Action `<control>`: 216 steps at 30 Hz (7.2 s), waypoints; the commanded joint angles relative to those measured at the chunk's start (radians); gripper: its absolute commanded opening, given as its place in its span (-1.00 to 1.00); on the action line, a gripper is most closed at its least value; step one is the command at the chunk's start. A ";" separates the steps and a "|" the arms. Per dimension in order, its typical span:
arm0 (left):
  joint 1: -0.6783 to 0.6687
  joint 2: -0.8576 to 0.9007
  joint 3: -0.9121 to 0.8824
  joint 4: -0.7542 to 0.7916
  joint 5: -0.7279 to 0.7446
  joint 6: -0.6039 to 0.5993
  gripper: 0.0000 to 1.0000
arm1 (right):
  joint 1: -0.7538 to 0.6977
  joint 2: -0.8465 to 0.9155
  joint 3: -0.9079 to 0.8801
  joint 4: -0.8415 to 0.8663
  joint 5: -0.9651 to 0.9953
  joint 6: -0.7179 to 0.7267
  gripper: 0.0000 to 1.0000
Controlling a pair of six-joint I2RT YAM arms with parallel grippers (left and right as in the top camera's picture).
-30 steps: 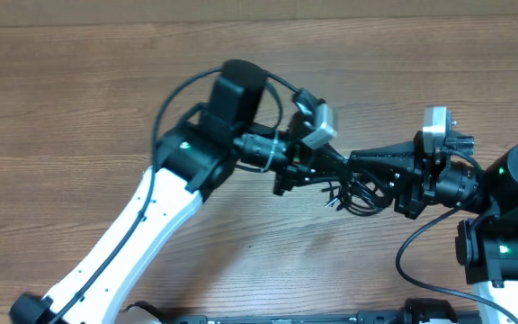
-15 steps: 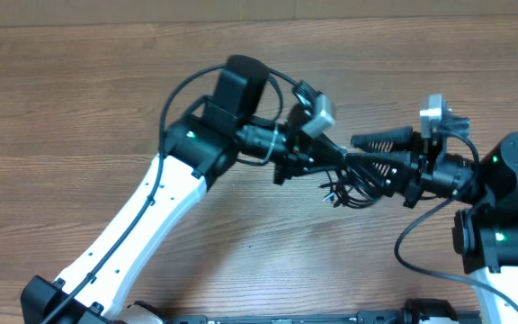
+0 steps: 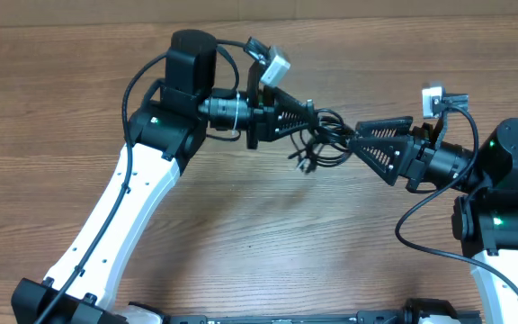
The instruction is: Untangle cables
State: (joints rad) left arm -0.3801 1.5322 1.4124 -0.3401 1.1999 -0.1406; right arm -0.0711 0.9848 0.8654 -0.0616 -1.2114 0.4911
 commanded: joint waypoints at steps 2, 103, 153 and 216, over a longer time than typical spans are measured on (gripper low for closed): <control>-0.031 -0.010 0.011 0.132 0.158 -0.155 -0.91 | -0.003 -0.006 0.019 0.005 0.005 -0.055 0.36; -0.074 -0.009 0.011 0.072 -0.457 -0.792 -0.92 | -0.003 -0.006 0.019 -0.106 0.007 0.407 0.77; -0.270 -0.009 0.011 0.068 -0.689 -1.064 -0.92 | -0.002 -0.006 0.019 -0.367 0.356 0.946 -0.45; -0.282 0.122 0.011 -0.228 -1.085 0.437 0.87 | -0.002 0.154 0.019 -0.574 0.760 0.468 0.65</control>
State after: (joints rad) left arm -0.6388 1.6001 1.4128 -0.5789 0.2066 0.0982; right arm -0.0769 1.1282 0.8700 -0.6369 -0.4931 0.9710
